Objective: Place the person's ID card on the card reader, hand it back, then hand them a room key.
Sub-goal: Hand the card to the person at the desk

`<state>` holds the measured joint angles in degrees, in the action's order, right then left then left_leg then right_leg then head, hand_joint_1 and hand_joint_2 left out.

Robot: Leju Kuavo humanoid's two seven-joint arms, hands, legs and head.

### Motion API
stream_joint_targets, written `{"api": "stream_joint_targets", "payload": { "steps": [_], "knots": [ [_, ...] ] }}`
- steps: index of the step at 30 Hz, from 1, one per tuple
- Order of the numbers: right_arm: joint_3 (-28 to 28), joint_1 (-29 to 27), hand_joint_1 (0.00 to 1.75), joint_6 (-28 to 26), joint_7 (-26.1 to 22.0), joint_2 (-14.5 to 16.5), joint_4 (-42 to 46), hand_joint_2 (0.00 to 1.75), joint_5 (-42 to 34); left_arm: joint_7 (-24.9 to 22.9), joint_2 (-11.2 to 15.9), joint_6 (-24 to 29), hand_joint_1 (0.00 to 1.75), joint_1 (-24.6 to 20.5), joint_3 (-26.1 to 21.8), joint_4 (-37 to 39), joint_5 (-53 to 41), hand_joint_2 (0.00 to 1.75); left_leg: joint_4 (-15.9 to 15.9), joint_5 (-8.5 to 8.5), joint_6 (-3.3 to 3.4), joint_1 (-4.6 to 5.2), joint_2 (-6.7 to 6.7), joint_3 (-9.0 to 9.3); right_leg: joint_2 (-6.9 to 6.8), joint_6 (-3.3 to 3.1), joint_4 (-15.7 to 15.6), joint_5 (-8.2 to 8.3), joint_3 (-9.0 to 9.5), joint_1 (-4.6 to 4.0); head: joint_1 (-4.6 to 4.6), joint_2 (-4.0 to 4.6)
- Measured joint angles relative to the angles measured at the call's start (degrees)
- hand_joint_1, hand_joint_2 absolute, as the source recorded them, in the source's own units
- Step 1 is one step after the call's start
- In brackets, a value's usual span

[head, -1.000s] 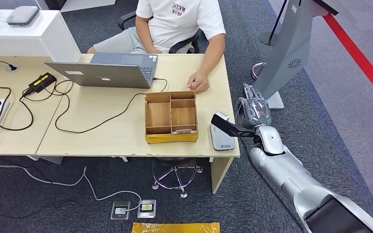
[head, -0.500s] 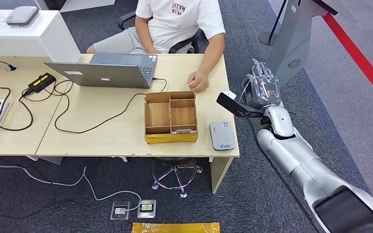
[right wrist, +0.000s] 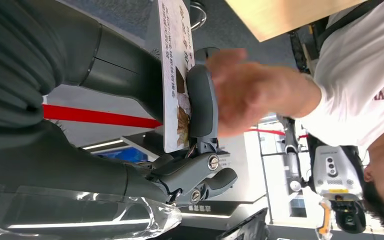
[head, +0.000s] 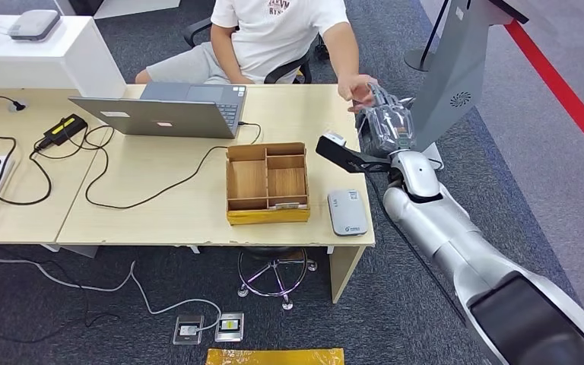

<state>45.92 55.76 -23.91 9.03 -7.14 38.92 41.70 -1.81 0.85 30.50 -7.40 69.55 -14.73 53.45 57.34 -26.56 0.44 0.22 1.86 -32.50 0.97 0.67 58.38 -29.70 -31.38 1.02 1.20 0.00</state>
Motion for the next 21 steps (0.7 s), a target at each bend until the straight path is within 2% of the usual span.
{"api": "stream_joint_targets", "payload": {
  "steps": [9,20,21],
  "knots": [
    [0.85,1.72,1.75,-0.32,-0.01,4.68,-4.49,1.75,0.35,0.00,0.06,0.04,0.00,-0.01,0.48,0.00,-0.38,0.00,0.00,0.00,0.00,-0.01,0.01,0.00,0.00,0.00,0.00,0.00,0.00,-0.01,0.01,0.00],
    [1.26,1.86,1.75,-1.64,0.48,6.41,-6.56,1.75,0.47,0.00,0.31,-0.12,0.00,-0.01,0.91,0.00,-0.61,0.00,0.01,0.00,0.00,-0.01,0.01,0.01,0.00,0.00,0.00,0.00,-0.01,-0.01,0.01,0.00],
    [1.38,1.86,1.69,-1.72,0.67,6.42,-6.65,1.75,0.56,0.00,0.32,-0.15,0.00,-0.01,0.92,0.00,-0.65,0.00,0.01,0.00,0.00,-0.01,0.01,0.01,0.00,0.00,0.00,0.00,-0.01,-0.01,0.01,0.00]
  ]
}}
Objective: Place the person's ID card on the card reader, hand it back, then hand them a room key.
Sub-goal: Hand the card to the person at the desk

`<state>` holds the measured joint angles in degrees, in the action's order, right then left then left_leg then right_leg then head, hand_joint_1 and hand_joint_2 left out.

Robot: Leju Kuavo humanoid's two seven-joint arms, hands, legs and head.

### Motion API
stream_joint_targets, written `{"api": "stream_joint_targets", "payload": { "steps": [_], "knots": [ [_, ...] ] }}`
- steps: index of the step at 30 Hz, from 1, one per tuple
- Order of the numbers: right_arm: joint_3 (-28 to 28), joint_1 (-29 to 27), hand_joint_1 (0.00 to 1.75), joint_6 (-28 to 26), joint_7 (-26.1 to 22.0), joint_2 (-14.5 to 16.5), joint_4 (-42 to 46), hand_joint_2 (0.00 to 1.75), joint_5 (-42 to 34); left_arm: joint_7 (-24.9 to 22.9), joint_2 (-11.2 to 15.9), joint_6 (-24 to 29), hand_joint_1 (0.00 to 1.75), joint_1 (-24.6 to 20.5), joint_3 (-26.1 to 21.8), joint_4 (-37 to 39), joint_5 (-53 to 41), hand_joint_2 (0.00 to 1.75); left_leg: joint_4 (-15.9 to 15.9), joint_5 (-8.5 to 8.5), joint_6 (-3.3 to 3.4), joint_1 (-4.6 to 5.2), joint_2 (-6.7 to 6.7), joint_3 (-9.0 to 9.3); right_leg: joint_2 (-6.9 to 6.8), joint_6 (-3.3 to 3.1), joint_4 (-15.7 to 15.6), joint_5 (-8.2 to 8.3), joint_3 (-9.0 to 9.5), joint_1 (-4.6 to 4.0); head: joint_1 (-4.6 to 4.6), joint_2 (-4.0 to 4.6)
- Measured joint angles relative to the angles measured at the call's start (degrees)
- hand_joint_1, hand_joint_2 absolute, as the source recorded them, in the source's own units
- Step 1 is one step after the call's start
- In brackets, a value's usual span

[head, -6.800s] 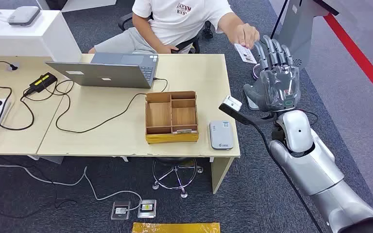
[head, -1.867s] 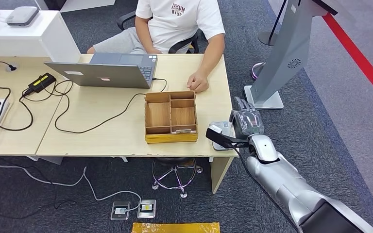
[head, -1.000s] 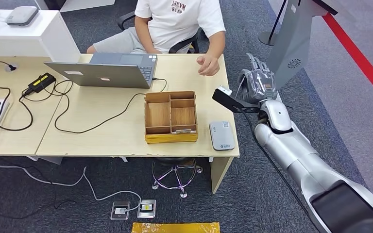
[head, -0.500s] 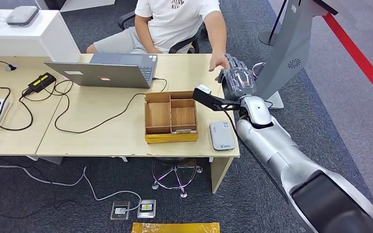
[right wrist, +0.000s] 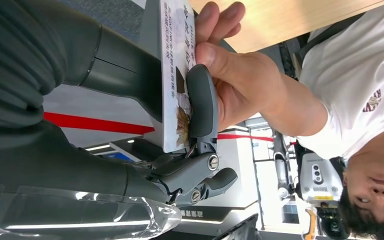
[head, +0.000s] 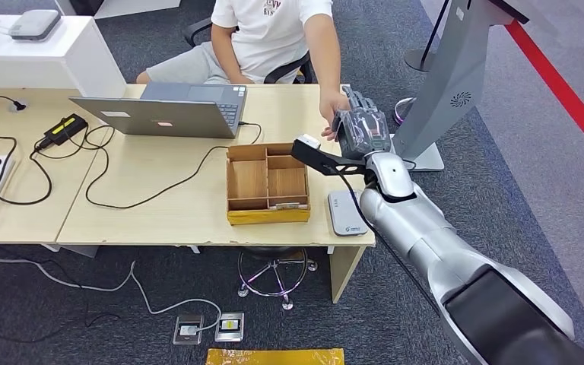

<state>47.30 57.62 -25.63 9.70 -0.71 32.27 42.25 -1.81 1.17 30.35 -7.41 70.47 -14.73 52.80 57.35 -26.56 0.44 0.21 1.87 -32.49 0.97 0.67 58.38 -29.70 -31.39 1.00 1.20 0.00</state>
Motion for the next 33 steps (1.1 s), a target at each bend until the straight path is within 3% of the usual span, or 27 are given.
{"api": "stream_joint_targets", "payload": {
  "steps": [1,4,6,24,33],
  "knots": [
    [0.11,0.00,1.40,-0.06,0.20,-0.01,-0.10,1.75,0.05,0.00,0.01,-0.01,0.00,0.00,0.02,0.00,-0.05,0.00,0.00,0.00,0.00,0.00,0.00,0.00,0.00,0.00,0.00,0.00,0.00,0.00,0.00,0.00],
    [0.28,0.02,0.24,-0.14,0.84,-0.04,-0.44,1.75,0.05,0.00,0.01,0.09,0.00,0.01,0.04,0.00,-0.13,0.00,0.00,0.00,0.00,0.00,-0.01,0.00,0.00,0.00,0.00,0.00,0.00,0.00,0.01,0.00],
    [0.35,0.03,0.03,-0.16,1.10,-0.05,-0.63,1.75,0.07,0.00,0.01,0.18,0.00,0.01,0.04,0.00,-0.12,0.00,0.00,0.00,0.00,0.00,-0.02,0.00,0.01,0.00,0.00,0.00,0.00,0.00,0.01,0.00],
    [0.98,0.01,0.00,-2.94,2.88,-0.41,-1.38,1.75,-0.82,-0.02,0.01,0.35,0.00,0.01,0.04,0.00,-0.25,0.00,0.01,0.00,-0.01,0.00,-0.02,0.01,0.02,0.00,0.00,0.00,-0.02,0.00,0.00,0.00],
    [0.98,-0.60,0.00,-6.26,3.48,-3.66,2.19,1.75,-2.25,0.34,0.05,0.45,0.00,0.04,0.04,0.02,-0.09,0.00,0.03,0.00,-0.01,0.00,-0.03,0.00,0.03,0.00,-0.01,0.00,-0.02,0.00,0.01,0.00]
  ]
}}
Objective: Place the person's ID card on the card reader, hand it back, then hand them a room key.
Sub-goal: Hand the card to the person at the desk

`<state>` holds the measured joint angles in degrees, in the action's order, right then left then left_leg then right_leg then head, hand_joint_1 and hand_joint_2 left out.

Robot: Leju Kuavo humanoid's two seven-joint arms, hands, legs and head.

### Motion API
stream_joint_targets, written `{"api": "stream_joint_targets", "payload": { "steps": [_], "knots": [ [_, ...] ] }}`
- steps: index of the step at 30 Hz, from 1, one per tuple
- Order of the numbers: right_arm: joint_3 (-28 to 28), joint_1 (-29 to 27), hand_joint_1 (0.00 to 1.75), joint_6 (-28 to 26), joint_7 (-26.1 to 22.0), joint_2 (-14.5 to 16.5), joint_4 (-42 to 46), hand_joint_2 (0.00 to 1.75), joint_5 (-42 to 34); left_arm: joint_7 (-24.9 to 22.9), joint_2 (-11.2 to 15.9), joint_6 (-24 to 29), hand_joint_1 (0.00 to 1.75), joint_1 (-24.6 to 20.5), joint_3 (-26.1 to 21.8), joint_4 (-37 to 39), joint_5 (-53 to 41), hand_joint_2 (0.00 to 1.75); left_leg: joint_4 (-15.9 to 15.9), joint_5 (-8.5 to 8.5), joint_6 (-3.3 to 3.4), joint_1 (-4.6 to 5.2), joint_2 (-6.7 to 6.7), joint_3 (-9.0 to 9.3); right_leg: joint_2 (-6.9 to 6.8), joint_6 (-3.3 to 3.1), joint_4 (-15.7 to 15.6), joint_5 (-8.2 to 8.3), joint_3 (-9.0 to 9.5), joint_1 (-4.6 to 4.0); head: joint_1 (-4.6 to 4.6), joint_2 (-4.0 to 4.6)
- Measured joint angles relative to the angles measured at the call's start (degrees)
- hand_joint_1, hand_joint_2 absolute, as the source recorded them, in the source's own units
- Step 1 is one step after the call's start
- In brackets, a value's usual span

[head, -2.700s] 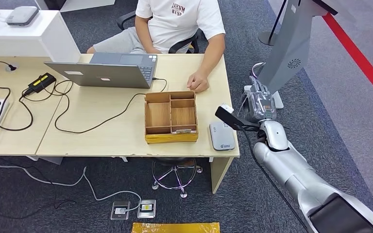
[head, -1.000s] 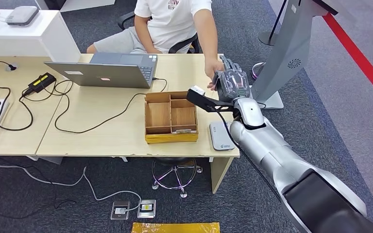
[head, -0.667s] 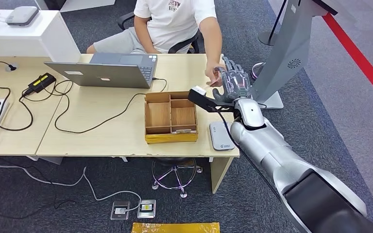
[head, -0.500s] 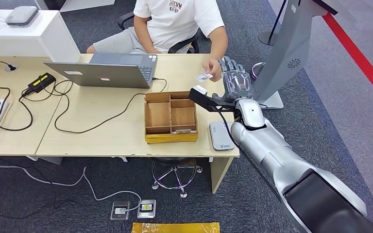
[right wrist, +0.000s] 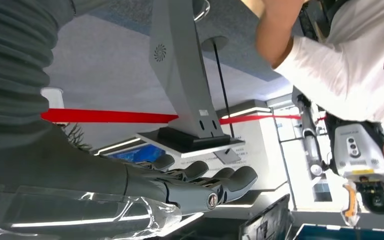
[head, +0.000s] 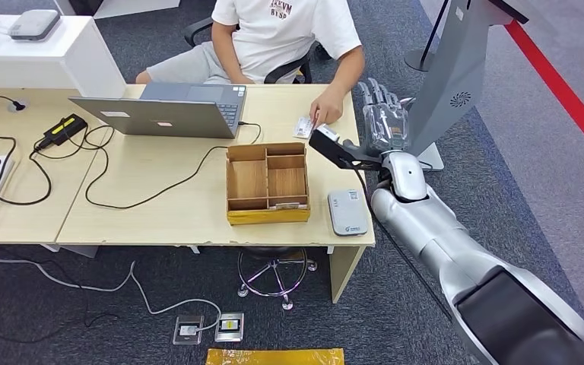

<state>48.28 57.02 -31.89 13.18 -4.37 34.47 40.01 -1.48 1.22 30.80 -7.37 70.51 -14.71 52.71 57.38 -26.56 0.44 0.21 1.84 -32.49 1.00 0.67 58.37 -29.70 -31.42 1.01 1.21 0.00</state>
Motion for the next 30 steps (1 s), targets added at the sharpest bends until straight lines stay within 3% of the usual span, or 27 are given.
{"api": "stream_joint_targets", "payload": {
  "steps": [12,19,22,26,30],
  "knots": [
    [-2.03,-4.15,0.00,-4.93,4.90,-9.36,11.22,1.75,5.71,0.23,0.06,0.49,0.00,0.12,0.00,0.02,0.14,0.00,0.03,-0.01,0.00,0.00,-0.02,0.00,-0.01,0.00,-0.01,0.00,0.00,0.00,-0.01,0.00],
    [-6.30,-10.22,0.00,-7.16,4.13,-14.63,17.47,1.75,2.97,0.28,0.11,1.25,0.00,0.19,0.00,0.02,0.37,0.00,0.04,-0.03,0.00,0.00,-0.03,0.02,-0.01,0.00,-0.02,0.00,0.03,0.00,0.00,0.00],
    [-7.67,-14.18,0.00,-3.59,0.68,-15.99,22.01,1.75,-0.96,0.52,0.18,1.50,0.00,0.18,0.00,0.02,0.79,0.00,0.03,-0.06,-0.04,-0.02,-0.05,0.03,0.04,0.00,-0.02,0.00,0.03,-0.02,-0.01,0.00],
    [-7.34,-20.28,0.00,6.68,-5.73,-16.48,29.64,1.75,-5.57,0.77,0.27,1.54,0.00,0.14,-0.02,0.02,1.25,0.00,0.02,-0.09,-0.08,-0.08,-0.06,0.01,0.05,0.00,-0.01,0.00,0.01,-0.09,-0.02,0.00],
    [-6.33,-23.69,0.00,11.13,-7.83,-16.27,35.95,1.75,-6.59,0.78,0.36,1.54,0.00,0.07,-0.02,0.02,1.24,0.00,0.01,-0.10,-0.12,-0.13,-0.03,-0.01,0.04,-0.03,-0.01,-0.02,0.01,-0.13,-0.02,0.00]
  ]
}}
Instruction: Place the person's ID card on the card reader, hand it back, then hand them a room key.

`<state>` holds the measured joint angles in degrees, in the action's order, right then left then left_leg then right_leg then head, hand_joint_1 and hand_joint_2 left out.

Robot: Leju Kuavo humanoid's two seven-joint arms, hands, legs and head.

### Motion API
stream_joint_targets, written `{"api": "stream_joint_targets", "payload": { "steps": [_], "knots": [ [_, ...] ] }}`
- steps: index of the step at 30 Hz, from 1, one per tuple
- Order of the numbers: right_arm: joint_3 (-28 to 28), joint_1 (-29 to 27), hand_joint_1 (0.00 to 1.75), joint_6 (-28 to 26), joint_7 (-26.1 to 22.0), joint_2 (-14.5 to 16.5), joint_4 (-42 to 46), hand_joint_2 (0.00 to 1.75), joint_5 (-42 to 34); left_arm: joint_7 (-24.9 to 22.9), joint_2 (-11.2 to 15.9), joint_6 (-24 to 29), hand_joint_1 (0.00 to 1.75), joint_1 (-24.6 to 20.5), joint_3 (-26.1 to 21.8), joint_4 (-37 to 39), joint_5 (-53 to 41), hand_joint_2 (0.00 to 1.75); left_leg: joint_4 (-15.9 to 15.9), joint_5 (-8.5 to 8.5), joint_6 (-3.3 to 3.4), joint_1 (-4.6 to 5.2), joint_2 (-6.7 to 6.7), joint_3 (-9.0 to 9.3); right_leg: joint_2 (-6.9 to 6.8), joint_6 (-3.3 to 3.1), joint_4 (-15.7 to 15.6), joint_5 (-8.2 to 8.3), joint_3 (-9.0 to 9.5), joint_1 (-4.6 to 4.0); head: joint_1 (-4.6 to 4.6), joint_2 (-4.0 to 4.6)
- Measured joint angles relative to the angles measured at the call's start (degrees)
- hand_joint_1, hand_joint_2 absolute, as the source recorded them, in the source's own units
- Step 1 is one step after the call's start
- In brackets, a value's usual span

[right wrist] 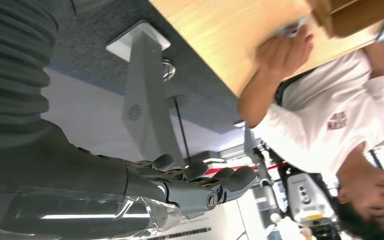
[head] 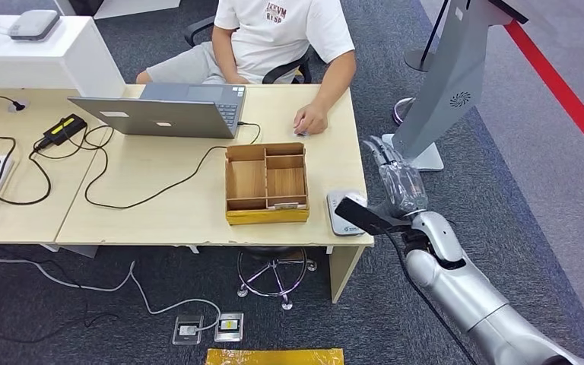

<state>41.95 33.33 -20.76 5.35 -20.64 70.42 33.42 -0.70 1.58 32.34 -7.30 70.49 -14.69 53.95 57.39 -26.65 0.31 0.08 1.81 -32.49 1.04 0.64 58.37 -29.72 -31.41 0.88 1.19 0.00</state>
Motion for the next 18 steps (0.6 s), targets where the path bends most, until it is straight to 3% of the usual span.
{"api": "stream_joint_targets", "payload": {
  "steps": [7,18],
  "knots": [
    [2.07,-0.88,0.00,3.57,-1.17,0.09,5.38,1.75,0.15,-0.09,0.12,-0.03,0.00,-0.03,0.00,-0.03,-0.03,0.00,-0.01,0.00,-0.01,0.00,-0.03,0.00,0.00,-0.01,0.00,-0.01,0.03,0.00,0.02,0.00],
    [6.11,1.75,0.00,6.88,-2.24,2.66,5.58,1.75,5.26,-0.15,0.13,-0.61,0.00,-0.06,0.00,-0.04,-0.44,0.00,0.00,0.00,-0.01,-0.01,-0.02,-0.01,0.00,-0.01,0.01,-0.01,0.03,-0.01,0.01,0.00]
  ]
}}
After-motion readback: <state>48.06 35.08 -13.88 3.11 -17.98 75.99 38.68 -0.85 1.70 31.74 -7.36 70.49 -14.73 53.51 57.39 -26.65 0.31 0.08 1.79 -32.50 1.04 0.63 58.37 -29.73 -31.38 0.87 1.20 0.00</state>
